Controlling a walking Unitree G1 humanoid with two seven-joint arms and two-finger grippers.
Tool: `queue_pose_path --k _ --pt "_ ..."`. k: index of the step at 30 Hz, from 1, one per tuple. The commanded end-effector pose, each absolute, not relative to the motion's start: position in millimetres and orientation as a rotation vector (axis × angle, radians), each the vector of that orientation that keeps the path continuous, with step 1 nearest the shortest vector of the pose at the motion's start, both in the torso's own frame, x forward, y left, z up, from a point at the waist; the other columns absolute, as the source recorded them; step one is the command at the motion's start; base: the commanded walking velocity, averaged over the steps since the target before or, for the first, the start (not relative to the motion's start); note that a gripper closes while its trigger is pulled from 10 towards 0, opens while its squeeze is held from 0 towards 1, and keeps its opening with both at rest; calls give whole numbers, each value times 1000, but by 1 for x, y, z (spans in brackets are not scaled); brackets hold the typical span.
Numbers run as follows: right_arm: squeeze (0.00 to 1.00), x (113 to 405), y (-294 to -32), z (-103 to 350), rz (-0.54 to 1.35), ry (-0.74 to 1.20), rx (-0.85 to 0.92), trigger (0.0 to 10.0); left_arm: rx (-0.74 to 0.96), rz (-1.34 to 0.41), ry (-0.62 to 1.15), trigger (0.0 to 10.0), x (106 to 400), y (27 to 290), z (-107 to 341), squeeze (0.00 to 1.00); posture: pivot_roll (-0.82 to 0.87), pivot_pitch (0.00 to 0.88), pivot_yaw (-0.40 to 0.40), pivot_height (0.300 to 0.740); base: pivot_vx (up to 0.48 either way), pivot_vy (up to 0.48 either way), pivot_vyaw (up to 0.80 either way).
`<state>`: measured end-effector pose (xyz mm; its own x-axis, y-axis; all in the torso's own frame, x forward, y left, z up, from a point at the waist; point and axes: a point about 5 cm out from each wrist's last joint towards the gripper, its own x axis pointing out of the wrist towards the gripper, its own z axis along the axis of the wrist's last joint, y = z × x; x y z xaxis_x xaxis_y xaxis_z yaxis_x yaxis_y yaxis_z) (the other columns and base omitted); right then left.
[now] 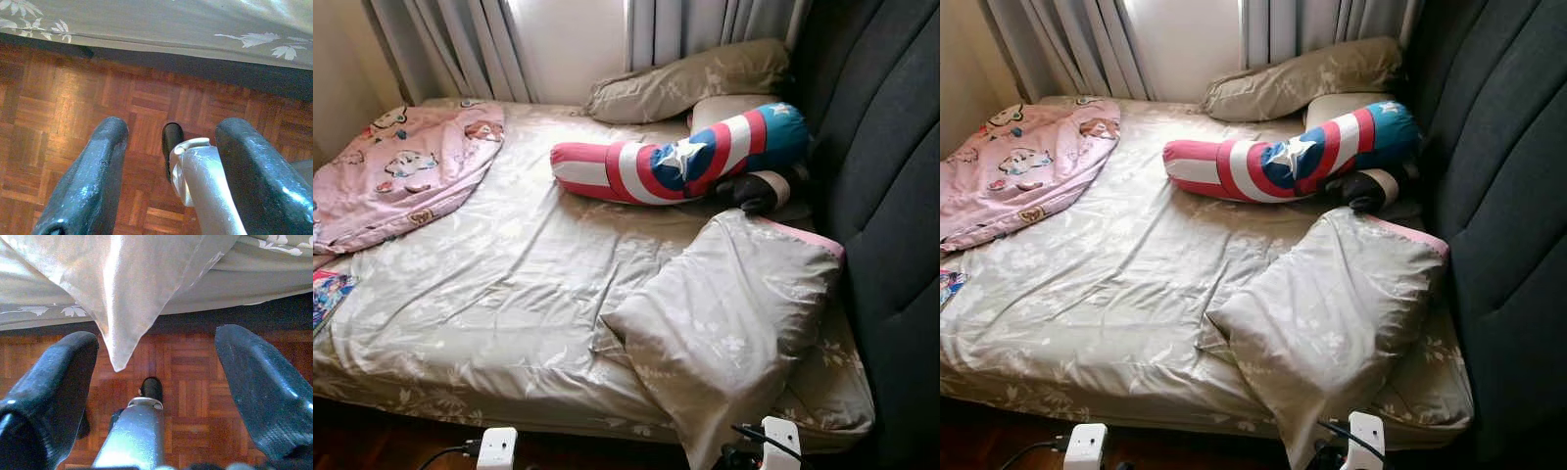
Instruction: Clean up the room
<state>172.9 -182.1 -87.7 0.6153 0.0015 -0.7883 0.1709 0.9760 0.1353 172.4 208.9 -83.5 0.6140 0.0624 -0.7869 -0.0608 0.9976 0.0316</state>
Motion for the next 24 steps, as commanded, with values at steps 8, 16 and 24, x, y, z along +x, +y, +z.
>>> queue_pose_path --k 8,16,24 --pt "0 172 -183 -88 -103 903 208 10000 2 66 912 10000 171 207 -85 0 92 12 -19 740 307 0 0" --pt "0 173 -183 -88 -105 899 209 10000 6 50 877 10000 179 204 -81 0 92 20 -18 740 115 0 -340" --pt "0 175 -182 -86 -111 867 227 10000 6 51 747 10000 206 199 -65 0 91 26 -15 740 0 0 0"
